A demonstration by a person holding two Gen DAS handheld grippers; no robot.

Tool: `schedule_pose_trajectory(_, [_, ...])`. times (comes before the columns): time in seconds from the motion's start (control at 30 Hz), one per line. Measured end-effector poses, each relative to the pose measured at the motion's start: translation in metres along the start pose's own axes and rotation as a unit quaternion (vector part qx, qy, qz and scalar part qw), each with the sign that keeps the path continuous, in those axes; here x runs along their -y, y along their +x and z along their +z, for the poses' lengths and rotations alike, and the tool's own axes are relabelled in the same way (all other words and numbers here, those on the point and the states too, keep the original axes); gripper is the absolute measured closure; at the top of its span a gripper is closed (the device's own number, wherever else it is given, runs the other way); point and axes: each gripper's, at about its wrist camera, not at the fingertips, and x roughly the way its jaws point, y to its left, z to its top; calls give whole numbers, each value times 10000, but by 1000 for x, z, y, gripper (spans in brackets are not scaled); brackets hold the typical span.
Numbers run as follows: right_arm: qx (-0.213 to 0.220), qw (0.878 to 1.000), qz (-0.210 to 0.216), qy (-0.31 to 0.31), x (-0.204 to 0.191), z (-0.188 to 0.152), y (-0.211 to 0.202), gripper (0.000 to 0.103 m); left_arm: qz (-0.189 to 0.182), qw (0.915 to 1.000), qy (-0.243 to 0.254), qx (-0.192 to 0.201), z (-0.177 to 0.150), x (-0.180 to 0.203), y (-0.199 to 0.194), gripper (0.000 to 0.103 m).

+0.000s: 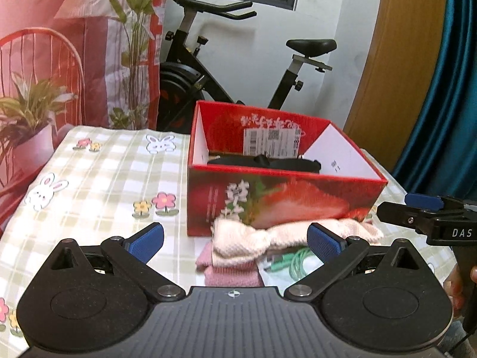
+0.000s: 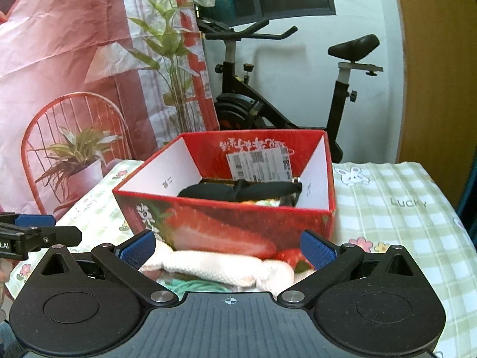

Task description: Organize soft objects

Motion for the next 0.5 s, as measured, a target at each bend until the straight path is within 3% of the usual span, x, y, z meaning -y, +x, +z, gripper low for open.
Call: schedule_pose_trajectory(0.5, [-192, 9995, -203, -172, -1, -42, -8, 1, -184, 9994, -185, -233, -33, 5, 4, 1])
